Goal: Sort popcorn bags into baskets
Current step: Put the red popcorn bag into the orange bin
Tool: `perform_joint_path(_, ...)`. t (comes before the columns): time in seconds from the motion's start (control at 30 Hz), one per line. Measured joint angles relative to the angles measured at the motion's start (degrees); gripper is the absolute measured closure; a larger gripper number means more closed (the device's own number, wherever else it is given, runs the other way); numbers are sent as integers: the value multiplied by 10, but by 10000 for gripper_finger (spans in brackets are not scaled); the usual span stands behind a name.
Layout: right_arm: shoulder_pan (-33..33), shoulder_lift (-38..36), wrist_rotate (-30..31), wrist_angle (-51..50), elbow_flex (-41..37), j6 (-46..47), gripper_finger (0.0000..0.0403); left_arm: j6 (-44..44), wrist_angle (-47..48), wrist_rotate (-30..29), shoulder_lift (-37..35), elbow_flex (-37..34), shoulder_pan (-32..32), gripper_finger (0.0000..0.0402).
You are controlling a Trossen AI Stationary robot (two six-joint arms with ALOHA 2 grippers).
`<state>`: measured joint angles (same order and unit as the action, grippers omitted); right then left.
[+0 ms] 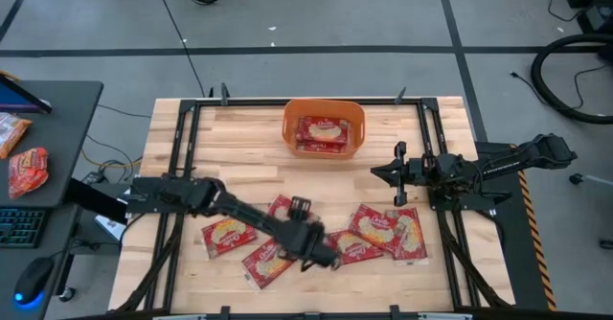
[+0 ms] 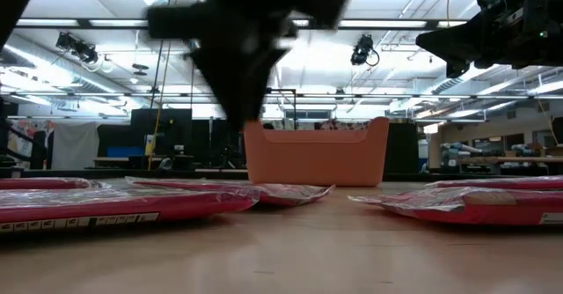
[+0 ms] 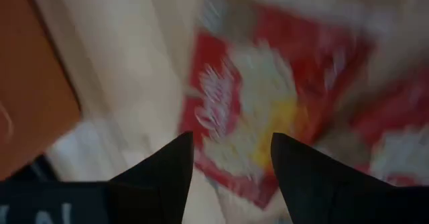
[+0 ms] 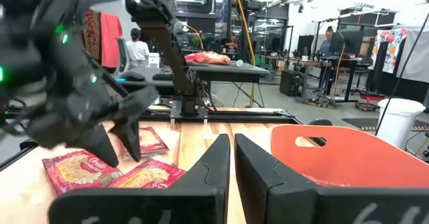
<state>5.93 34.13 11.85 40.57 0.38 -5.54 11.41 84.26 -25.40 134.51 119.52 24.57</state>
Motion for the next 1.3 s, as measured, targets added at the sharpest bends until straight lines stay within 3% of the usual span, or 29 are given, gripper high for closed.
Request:
perform_joint_path(0.3, 0, 2, 0, 5, 0, 0, 376, 34, -55, -42, -65, -170, 69, 232)
perform_joint_path(0.63, 0, 4, 0, 10, 0, 8, 376, 72, -221, -46, -184, -382, 59, 241)
perform_joint_path(1.03, 0, 4, 0, 9, 0, 4, 376, 48, -255, -67, -182, -398, 68, 241)
perform_joint_path(1.3, 0, 4, 0, 9, 0, 4, 376, 34, -302, -68, -182, -447, 71, 241)
